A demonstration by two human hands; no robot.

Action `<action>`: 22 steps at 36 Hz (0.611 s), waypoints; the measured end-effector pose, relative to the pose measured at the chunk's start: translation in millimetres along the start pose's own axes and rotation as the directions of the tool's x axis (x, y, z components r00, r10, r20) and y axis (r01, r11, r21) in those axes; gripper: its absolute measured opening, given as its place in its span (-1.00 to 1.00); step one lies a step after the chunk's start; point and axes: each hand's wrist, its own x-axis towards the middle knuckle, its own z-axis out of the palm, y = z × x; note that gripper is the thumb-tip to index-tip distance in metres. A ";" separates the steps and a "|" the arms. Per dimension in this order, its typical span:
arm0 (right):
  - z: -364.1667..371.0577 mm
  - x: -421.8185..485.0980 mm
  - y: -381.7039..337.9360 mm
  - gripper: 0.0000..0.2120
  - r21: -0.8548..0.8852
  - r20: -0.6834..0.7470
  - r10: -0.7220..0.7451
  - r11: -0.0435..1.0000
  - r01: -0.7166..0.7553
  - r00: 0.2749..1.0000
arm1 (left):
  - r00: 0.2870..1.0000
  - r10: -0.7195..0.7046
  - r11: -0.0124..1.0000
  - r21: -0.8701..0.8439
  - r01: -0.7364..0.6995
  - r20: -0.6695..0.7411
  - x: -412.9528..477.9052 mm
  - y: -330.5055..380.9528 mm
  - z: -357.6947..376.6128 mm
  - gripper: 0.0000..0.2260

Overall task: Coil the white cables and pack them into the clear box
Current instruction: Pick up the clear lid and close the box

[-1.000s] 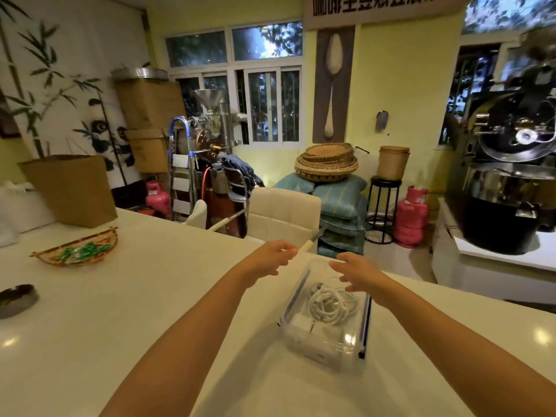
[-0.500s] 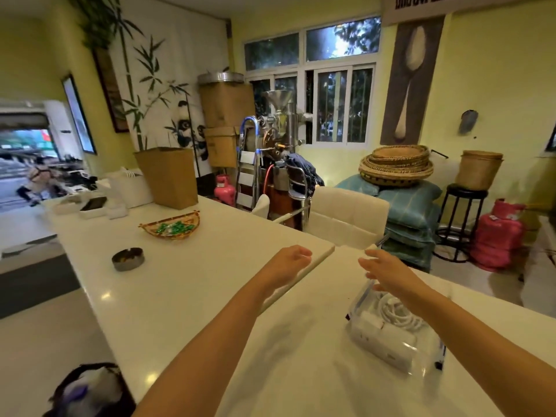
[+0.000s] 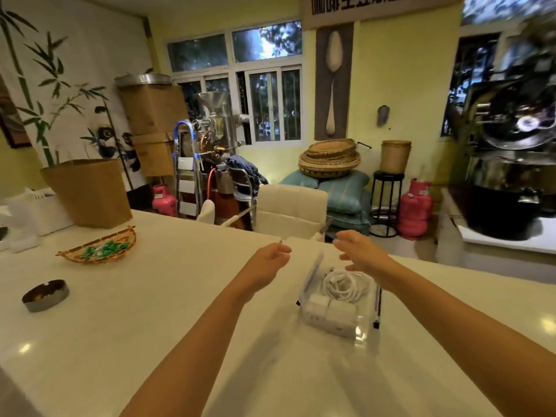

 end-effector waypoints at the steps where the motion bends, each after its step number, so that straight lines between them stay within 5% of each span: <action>1: -8.0 -2.7 2.6 -0.61 -0.014 -0.017 0.004 1.000 -0.005 1.000 | 1.000 0.015 1.000 -0.007 -0.015 0.019 3.2 4.5 7.2 -0.72; 22: -182.7 -96.2 84.1 -0.67 -0.008 -0.440 0.194 0.975 -0.220 0.877 | 0.910 0.271 0.959 -0.168 -0.227 0.315 40.5 121.1 192.1 -0.75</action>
